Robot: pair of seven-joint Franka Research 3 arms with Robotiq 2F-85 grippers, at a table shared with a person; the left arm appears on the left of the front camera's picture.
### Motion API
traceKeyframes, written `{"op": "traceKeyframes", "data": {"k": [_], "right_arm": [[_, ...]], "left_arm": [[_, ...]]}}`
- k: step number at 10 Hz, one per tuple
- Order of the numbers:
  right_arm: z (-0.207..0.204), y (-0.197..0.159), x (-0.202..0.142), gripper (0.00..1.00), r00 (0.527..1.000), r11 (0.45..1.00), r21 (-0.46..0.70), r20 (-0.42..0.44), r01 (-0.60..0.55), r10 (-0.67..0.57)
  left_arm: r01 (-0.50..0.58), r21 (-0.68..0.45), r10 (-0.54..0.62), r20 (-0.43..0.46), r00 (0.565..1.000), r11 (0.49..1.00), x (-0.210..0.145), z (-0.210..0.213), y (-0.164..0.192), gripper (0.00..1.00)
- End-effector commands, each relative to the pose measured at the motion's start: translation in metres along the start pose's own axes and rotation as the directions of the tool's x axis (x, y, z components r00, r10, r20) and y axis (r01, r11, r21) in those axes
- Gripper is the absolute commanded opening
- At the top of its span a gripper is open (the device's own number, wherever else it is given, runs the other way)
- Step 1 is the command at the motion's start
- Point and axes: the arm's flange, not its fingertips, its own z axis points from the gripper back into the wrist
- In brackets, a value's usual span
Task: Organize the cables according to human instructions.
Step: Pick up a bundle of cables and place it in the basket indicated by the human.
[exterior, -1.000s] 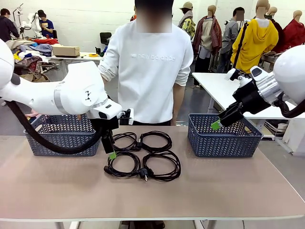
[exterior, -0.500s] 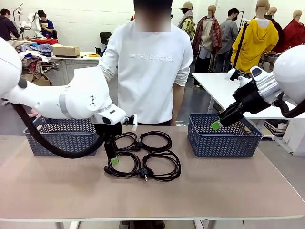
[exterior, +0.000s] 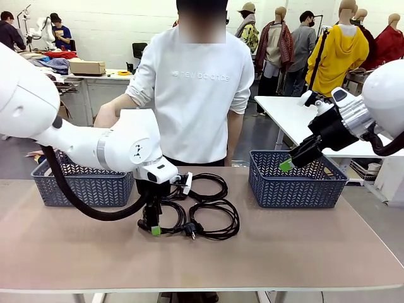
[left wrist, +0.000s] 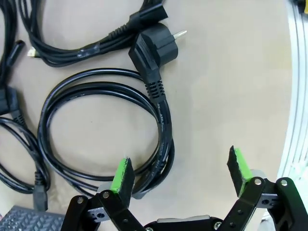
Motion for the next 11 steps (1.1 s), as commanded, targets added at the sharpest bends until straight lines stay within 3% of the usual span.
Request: {"op": "traceKeyframes", "data": {"k": [1, 11], "right_arm": [[-0.001, -0.001, 0.0, 1.0, 1.0, 1.0, 0.013, 0.016, 0.001, -0.001], [-0.001, -0.001, 0.0, 1.0, 1.0, 1.0, 0.013, 0.016, 0.001, -0.001]], "left_arm": [[0.023, 0.019, -0.022, -0.022, 1.0, 1.0, 0.004, -0.008, 0.012, 1.0], [0.023, 0.056, -0.019, -0.08, 0.997, 0.998, 0.022, -0.031, 0.014, 1.0]]}}
